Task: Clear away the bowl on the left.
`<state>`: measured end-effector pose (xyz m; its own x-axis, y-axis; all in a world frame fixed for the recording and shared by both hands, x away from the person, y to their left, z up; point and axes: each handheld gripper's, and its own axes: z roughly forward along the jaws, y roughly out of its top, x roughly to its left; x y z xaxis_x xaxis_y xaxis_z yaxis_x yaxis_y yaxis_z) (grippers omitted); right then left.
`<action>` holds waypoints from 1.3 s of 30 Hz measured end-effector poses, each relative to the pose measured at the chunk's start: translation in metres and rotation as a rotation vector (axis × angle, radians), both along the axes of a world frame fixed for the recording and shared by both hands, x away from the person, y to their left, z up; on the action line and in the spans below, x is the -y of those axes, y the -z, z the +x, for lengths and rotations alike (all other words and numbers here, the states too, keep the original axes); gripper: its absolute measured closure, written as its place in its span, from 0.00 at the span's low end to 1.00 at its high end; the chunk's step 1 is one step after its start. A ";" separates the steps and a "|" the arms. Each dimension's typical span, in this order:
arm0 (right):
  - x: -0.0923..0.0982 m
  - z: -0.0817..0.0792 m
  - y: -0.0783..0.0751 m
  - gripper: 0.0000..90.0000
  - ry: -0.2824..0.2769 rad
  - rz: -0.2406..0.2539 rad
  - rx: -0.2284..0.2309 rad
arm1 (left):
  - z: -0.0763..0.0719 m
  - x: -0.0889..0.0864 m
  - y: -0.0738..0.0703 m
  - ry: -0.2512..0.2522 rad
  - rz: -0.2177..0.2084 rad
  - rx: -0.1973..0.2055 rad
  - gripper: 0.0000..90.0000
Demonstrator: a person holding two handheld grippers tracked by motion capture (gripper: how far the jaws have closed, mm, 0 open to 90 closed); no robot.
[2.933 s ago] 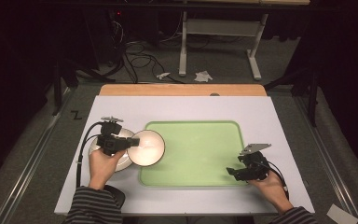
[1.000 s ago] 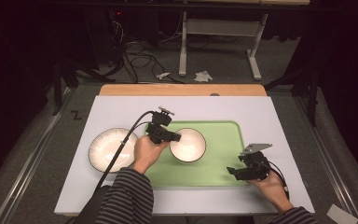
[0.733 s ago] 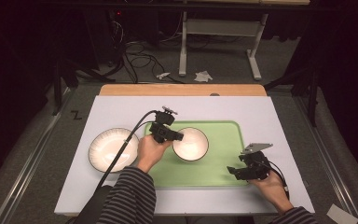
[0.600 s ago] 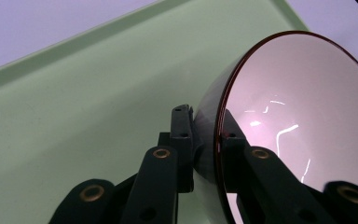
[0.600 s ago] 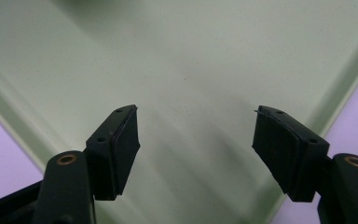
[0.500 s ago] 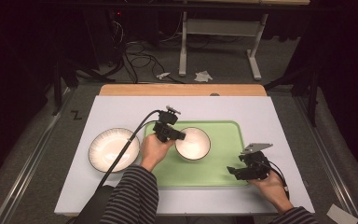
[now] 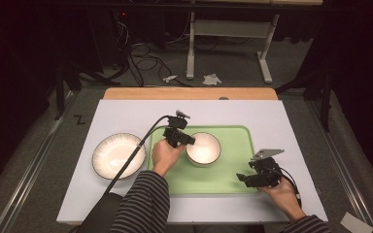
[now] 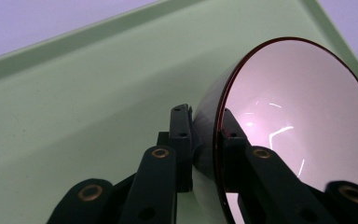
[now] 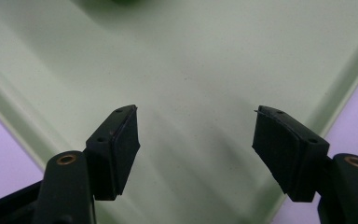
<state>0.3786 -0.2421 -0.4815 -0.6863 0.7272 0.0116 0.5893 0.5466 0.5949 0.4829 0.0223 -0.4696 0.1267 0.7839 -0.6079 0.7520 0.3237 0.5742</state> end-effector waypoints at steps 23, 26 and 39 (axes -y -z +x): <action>-0.001 0.000 0.001 0.36 -0.005 -0.006 -0.008 | 0.002 0.002 0.013 -0.007 0.045 0.017 0.86; -0.001 0.000 0.002 0.36 -0.011 0.000 -0.010 | 0.001 0.002 0.013 0.001 0.055 0.027 0.79; -0.001 0.000 0.002 0.36 -0.010 -0.004 -0.012 | -0.008 -0.011 0.000 0.016 0.054 0.085 0.56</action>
<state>0.3785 -0.2408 -0.4831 -0.6935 0.7202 0.0172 0.5910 0.5552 0.5852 0.4747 0.0333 -0.4699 0.1883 0.8126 -0.5516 0.7048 0.2794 0.6521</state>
